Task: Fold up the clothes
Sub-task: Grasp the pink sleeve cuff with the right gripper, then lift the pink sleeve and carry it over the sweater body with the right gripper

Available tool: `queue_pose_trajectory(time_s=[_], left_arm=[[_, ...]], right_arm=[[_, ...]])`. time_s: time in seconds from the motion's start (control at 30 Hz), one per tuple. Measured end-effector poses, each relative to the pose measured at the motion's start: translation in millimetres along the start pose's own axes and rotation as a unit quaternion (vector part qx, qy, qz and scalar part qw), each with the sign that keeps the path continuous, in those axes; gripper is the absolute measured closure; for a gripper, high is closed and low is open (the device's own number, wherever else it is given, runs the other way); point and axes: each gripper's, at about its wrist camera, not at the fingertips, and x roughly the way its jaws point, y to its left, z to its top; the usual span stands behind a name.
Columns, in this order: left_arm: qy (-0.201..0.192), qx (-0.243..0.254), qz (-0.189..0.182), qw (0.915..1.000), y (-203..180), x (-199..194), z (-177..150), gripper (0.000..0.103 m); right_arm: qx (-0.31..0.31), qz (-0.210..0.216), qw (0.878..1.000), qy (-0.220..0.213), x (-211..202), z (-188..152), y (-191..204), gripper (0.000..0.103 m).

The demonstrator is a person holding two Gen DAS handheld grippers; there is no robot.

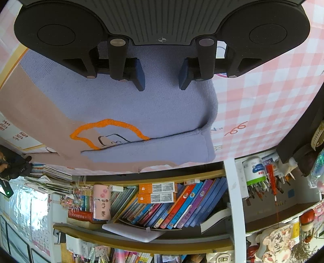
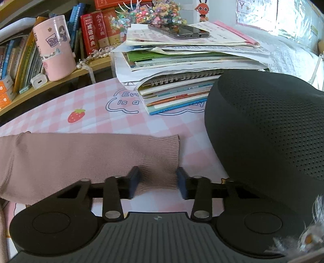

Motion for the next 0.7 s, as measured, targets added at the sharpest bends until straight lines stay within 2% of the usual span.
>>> queue_pose_trajectory(time_s=[0.1, 0.2, 0.27, 0.37, 0.53, 0.7], left_arm=[[0.000, 0.001, 0.002, 1.0000, -1, 0, 0, 0.064], [-0.001, 0.005, 0.004, 1.0000, -2, 0, 0, 0.063], [-0.002, 0.008, 0.004, 1.0000, -3, 0, 0, 0.058], [-0.004, 0.012, 0.002, 0.9999, -4, -1, -1, 0.058], [-0.014, 0.022, 0.000, 0.9997, -7, -4, -2, 0.054], [-0.030, 0.036, 0.001, 0.9989, -12, -9, -3, 0.047]], right_arm=[[0.005, 0.014, 1.000, -0.002, -2, 2, 2, 0.091], [-0.003, 0.018, 1.000, -0.022, -15, 8, 12, 0.093], [-0.006, 0.034, 0.999, -0.040, -31, 17, 21, 0.093], [-0.027, 0.058, 0.995, -0.072, -63, 33, 44, 0.093], [-0.084, 0.108, 0.982, -0.127, -124, 61, 107, 0.093], [-0.156, 0.160, 0.961, -0.161, -168, 75, 193, 0.093]])
